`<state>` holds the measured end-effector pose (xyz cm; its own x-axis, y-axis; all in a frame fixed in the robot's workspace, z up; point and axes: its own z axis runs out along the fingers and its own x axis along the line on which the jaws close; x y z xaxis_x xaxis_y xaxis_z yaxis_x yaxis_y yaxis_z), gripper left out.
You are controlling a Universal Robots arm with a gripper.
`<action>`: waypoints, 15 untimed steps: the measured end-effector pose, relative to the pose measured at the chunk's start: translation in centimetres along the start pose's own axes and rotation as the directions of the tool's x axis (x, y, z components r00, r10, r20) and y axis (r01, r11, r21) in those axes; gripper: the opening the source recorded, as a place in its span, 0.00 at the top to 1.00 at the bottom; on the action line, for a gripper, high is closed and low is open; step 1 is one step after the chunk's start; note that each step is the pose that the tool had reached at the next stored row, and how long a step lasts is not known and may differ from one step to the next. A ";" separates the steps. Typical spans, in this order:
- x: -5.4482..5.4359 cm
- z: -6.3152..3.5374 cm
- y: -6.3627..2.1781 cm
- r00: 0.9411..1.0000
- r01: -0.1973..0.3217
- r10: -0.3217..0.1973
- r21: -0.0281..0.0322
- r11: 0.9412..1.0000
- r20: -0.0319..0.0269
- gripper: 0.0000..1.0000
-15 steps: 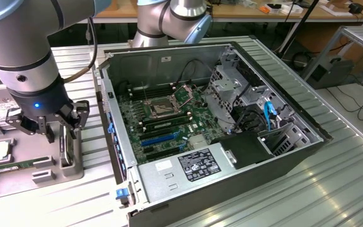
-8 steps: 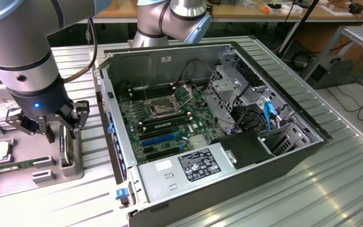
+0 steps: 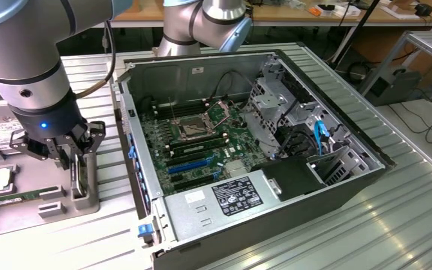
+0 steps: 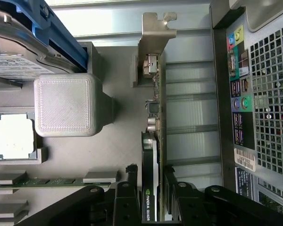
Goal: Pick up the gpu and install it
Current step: 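Pick up the gpu and move the gpu toward the slot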
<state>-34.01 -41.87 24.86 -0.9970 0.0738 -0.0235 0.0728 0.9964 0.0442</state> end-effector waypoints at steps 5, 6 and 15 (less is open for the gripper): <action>0.0 0.21 -0.01 1.000 0.000 0.000 0.000 1.000 0.003 0.65; 0.0 0.21 -0.01 1.000 0.000 0.000 0.000 1.000 0.003 0.65; 0.0 0.21 -0.01 1.000 0.000 0.000 0.000 1.000 0.003 0.73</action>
<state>-34.01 -41.87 24.65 -0.9969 0.0738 -0.0263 0.0726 0.9964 0.0444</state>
